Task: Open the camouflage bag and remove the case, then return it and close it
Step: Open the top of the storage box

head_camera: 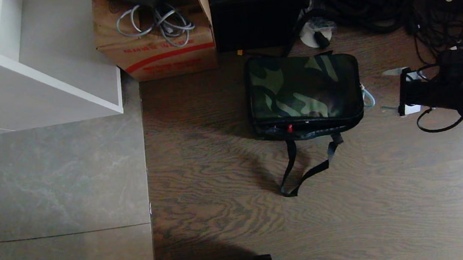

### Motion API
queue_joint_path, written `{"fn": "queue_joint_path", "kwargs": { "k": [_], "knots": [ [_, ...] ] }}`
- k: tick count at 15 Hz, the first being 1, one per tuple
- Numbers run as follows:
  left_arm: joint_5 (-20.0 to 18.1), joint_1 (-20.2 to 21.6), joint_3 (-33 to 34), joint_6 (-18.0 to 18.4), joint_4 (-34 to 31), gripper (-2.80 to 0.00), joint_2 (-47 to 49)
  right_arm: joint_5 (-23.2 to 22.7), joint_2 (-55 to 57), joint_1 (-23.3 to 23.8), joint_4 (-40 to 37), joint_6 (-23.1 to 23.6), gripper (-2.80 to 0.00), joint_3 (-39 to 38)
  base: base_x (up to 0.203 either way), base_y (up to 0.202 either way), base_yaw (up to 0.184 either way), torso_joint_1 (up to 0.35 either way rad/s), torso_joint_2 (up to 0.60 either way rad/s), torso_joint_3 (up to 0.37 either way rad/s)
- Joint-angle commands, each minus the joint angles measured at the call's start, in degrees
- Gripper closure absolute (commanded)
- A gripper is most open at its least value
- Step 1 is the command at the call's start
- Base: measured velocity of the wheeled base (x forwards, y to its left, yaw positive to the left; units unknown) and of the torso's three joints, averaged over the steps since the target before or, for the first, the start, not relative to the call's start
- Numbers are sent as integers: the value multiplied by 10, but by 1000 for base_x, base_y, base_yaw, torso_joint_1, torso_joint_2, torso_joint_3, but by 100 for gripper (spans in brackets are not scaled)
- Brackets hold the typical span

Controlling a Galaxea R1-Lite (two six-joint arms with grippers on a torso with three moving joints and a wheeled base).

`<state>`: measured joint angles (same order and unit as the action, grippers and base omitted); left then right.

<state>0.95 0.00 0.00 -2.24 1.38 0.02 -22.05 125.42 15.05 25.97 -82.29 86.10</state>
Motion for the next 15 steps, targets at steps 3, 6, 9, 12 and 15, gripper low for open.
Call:
{"fn": "queue_joint_path", "kwargs": {
  "k": [3,6,9,12,15],
  "knots": [
    [0,0,6,0,0,0,0,2,-11,-23,-5,-86,-280,0,0,0,0,0,0,0],
    [0,0,6,0,0,0,0,20,0,-34,-5,-91,-280,11,0,0,0,0,0,0],
    [0,0,6,0,0,0,0,20,-1,-34,-7,-92,-280,18,0,0,0,0,0,0],
    [0,0,6,0,0,0,0,21,7,-37,-2,-94,0,25,0,0,0,0,0,0],
    [0,0,6,0,0,0,0,17,20,-38,-4,-90,0,40,0,0,0,0,0,0]
  ]
}}
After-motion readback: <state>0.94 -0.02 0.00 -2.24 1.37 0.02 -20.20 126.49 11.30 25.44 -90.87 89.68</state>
